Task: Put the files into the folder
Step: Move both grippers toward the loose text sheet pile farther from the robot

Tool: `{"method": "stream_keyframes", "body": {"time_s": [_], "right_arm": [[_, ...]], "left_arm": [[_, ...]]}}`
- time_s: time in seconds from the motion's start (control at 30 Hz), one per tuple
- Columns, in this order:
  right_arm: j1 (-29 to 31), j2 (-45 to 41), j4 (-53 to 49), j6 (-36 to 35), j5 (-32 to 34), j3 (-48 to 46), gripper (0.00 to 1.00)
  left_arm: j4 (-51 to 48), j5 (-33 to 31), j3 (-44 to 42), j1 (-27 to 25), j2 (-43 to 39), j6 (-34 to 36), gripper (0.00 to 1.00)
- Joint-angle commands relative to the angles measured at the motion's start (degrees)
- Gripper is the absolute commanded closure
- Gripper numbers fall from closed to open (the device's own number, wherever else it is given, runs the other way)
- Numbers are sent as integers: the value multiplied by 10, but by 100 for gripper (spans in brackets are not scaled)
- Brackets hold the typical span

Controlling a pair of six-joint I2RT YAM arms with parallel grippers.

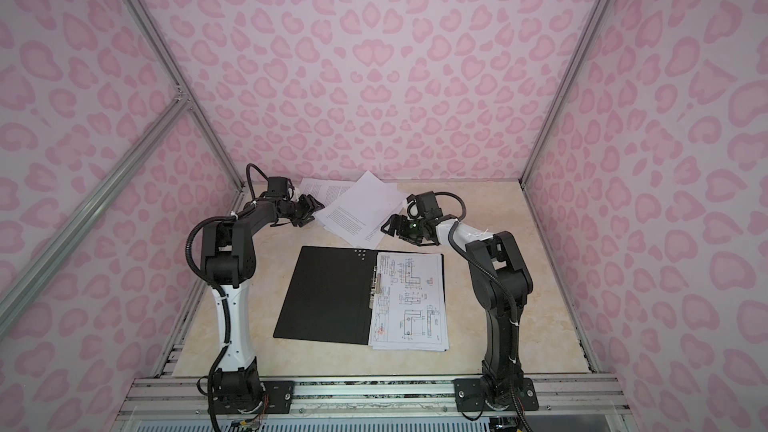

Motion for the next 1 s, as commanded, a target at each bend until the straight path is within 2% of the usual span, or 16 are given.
{"method": "stream_keyframes", "body": {"time_s": [0.0, 0.4, 0.53, 0.73, 0.87, 0.97], "right_arm": [[-6, -10, 3, 2, -12, -13, 17], [-17, -23, 40, 29, -30, -45, 18], [-16, -29, 34, 24, -24, -48, 18], [-16, -64, 46, 23, -15, -79, 17], [-18, -119, 55, 24, 11, -129, 14], [-27, -163, 92, 49, 16, -186, 12]], "left_arm": [[43, 22, -2, 0, 7, -22, 42], [86, 51, -45, -3, -3, -42, 50], [112, 71, -51, -3, -1, -59, 63], [124, 90, -41, -2, -13, -90, 96], [162, 95, -72, -8, -81, -129, 96], [180, 83, -107, -17, -152, -160, 96]]}}
